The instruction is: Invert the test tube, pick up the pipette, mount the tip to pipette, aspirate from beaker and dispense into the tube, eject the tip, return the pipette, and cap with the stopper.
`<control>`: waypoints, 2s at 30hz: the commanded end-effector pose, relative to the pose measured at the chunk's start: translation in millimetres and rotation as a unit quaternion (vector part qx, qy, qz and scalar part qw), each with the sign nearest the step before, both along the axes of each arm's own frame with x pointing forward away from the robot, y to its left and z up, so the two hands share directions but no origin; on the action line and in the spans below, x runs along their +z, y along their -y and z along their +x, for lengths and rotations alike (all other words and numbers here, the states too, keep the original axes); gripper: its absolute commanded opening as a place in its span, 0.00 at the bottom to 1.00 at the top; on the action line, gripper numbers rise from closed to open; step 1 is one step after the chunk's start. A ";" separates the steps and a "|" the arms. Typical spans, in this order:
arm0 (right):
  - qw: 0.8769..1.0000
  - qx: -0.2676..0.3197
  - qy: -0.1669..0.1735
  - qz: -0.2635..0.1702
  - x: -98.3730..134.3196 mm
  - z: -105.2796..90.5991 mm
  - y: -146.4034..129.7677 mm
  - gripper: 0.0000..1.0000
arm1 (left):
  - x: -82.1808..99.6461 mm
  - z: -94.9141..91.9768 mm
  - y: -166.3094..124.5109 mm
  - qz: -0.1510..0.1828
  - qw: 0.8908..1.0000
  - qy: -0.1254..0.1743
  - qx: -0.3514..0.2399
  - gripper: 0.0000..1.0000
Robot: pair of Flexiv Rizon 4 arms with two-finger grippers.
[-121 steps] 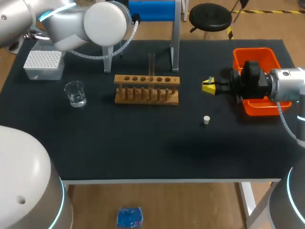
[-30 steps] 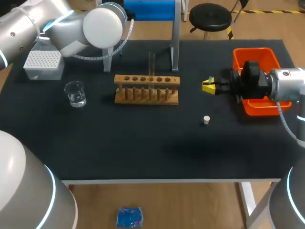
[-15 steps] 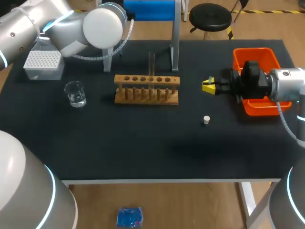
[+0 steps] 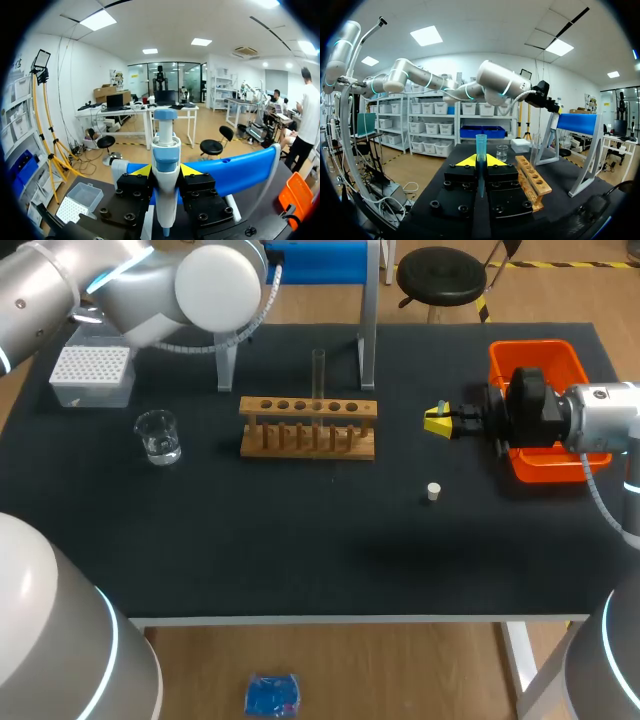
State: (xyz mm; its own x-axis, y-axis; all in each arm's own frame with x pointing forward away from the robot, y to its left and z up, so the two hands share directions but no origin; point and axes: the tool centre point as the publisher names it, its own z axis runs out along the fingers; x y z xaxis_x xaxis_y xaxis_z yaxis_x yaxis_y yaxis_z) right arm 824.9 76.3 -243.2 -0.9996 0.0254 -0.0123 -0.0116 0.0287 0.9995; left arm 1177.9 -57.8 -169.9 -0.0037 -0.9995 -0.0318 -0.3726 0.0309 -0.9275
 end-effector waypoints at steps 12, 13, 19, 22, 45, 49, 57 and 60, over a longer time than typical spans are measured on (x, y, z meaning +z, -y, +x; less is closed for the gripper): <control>1.000 -0.002 0.000 -0.001 0.1 -0.7 -0.7 0.00 | 26.5 -12.4 5.2 0.011 0.998 0.008 -0.056 0.00; 1.000 -0.002 0.000 -0.001 0.1 -0.7 -0.7 0.00 | 29.0 -14.3 6.2 0.013 0.997 0.010 -0.069 0.00; 1.000 -0.002 0.000 -0.001 0.1 -0.7 -0.7 0.00 | 49.7 -31.8 8.3 0.005 0.988 0.006 -0.157 0.00; 1.000 -0.002 0.000 -0.001 0.1 -0.7 -0.7 0.00 | 61.2 -43.6 6.6 -0.008 0.979 0.005 -0.203 0.00; 1.000 -0.002 0.000 -0.001 0.1 -0.7 -0.7 0.00 | 126.9 -228.5 14.4 -0.058 0.889 -0.028 -0.452 0.00; 1.000 -0.002 0.000 -0.001 0.1 -0.7 -0.7 0.00 | 126.9 -228.5 14.4 -0.058 0.889 -0.028 -0.452 0.00; 1.000 -0.002 0.000 -0.001 0.1 -0.7 -0.7 0.00 | 126.9 -228.5 14.4 -0.058 0.889 -0.028 -0.452 0.00; 1.000 -0.002 0.000 -0.001 0.1 -0.7 -0.7 0.00 | 126.9 -228.5 14.4 -0.058 0.889 -0.028 -0.452 0.00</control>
State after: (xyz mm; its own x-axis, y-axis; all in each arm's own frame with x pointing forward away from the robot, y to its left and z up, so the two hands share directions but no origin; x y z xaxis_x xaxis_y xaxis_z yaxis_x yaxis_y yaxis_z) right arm 824.8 76.3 -243.2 -0.9996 0.0254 -0.0123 -0.0116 0.0287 0.9995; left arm 949.0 -75.5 -44.6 -0.7862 -0.6121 0.0850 -0.2905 0.2447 -0.9251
